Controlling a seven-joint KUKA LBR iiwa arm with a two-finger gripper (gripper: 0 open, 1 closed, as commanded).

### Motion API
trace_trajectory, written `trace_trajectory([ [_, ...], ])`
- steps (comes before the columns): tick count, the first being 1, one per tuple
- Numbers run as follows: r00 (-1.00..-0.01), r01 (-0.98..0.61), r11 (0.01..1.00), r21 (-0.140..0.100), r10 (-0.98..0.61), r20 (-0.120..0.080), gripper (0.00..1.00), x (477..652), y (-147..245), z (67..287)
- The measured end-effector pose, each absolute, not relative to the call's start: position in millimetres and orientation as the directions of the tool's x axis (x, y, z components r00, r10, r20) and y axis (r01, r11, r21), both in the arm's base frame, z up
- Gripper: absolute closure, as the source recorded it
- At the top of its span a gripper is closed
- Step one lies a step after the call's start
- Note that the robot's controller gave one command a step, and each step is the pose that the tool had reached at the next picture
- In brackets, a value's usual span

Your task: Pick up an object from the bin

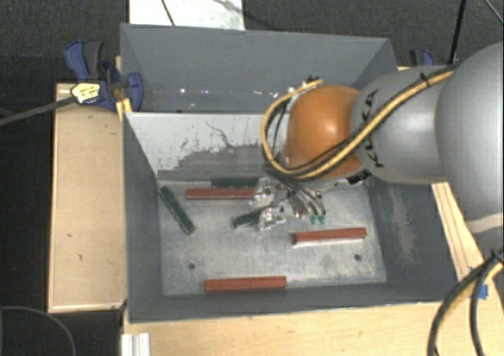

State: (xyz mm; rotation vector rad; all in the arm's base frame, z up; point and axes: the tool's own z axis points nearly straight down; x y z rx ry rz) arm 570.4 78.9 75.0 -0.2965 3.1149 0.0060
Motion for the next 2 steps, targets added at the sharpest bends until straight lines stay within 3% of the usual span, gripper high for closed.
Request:
trace_trajectory([
  [1,-0.982,-0.187,0.982,0.003,-0.186,-0.013,1.0,570.4,78.9,75.0],
  [2,-0.954,-0.3,0.954,0.0,-0.3,-0.005,1.0,581.8,96.2,222.6],
])
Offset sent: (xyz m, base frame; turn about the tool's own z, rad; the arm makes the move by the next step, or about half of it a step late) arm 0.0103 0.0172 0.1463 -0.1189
